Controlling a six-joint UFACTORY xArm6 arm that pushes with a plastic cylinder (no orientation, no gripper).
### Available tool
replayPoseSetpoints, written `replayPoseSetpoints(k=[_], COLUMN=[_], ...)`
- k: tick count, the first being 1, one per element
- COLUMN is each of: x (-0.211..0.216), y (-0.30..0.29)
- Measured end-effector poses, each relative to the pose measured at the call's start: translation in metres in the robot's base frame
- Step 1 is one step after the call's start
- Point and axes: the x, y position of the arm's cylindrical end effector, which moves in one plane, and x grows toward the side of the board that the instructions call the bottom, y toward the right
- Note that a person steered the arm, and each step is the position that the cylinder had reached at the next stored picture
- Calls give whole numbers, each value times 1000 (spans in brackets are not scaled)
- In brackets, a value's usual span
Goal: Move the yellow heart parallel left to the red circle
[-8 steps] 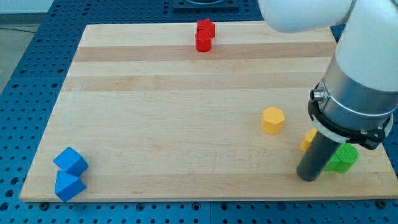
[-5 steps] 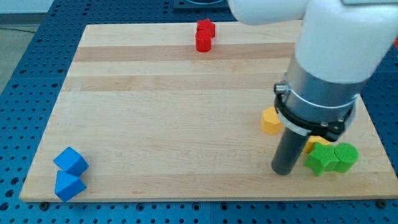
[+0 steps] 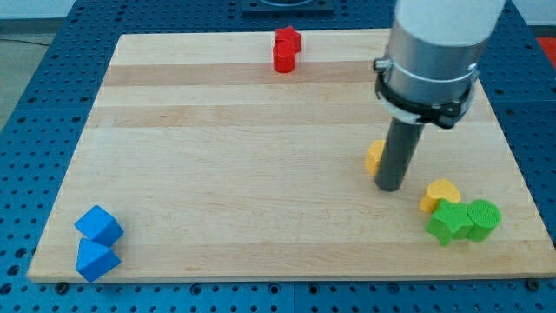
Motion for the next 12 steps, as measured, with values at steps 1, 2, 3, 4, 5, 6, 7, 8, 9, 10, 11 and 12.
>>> replayPoseSetpoints(k=[1, 2, 3, 4, 5, 6, 7, 8, 9, 10, 11, 12], x=[-10, -10, -4, 7, 16, 19, 26, 33, 33, 32, 21, 14], y=[28, 56, 76, 93, 100, 101, 101, 100, 79, 49, 2, -34])
